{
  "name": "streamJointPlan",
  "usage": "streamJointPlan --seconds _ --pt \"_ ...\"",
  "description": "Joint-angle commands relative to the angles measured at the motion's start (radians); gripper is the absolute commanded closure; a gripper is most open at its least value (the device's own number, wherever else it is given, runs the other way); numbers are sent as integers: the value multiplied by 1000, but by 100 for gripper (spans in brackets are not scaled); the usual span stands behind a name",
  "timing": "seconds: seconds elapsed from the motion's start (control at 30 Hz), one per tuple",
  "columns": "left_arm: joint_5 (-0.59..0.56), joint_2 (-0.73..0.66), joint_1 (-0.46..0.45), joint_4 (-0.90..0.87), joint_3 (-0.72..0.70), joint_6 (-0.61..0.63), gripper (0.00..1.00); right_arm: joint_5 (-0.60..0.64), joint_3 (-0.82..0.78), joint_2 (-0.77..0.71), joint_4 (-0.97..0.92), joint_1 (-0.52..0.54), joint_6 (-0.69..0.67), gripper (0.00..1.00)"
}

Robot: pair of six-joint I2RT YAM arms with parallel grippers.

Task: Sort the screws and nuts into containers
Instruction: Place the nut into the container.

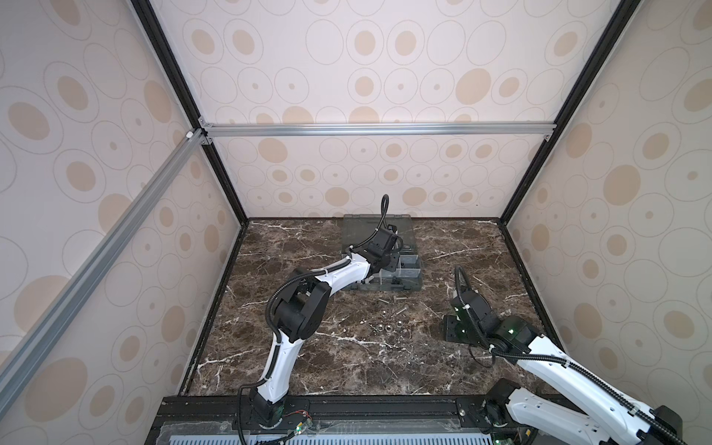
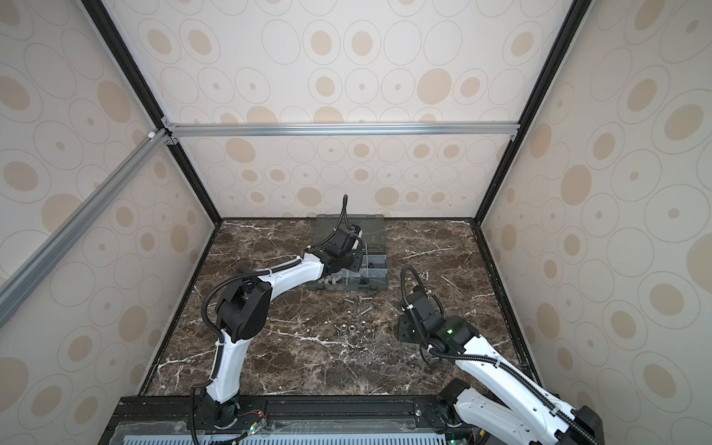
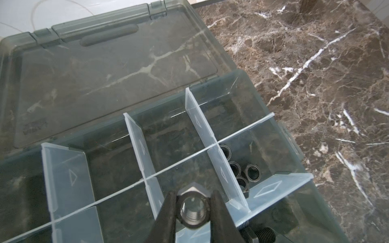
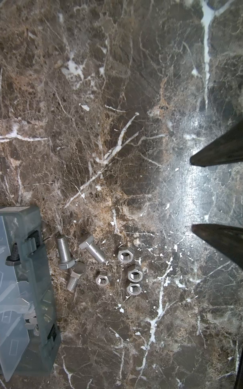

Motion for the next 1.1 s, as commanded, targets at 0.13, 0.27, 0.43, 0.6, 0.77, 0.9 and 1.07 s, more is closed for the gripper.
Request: streamJointPlan --seconds 0.13,0.27,0.43,0.6,0.77,0.9,1.07 --pt "44 26 16 10 64 -21 69 23 2 -22 -53 10 20 52" --pt "52 24 18 12 62 -27 62 30 7 -26 -57 8 16 52" --pt "67 -5 22 24 47 -41 60 28 5 -26 -58 8 15 52" --pt "73 -73 23 52 -14 -47 60 30 0 -30 -54 9 10 52" --pt "69 -180 23 98 -131 -54 60 26 -18 -8 -16 9 -7 52" --pt "63 -287 23 138 -240 -63 60 -1 9 44 1 8 -21 52" --pt "44 -415 23 159 -369 -73 59 -19 37 95 39 13 -41 52"
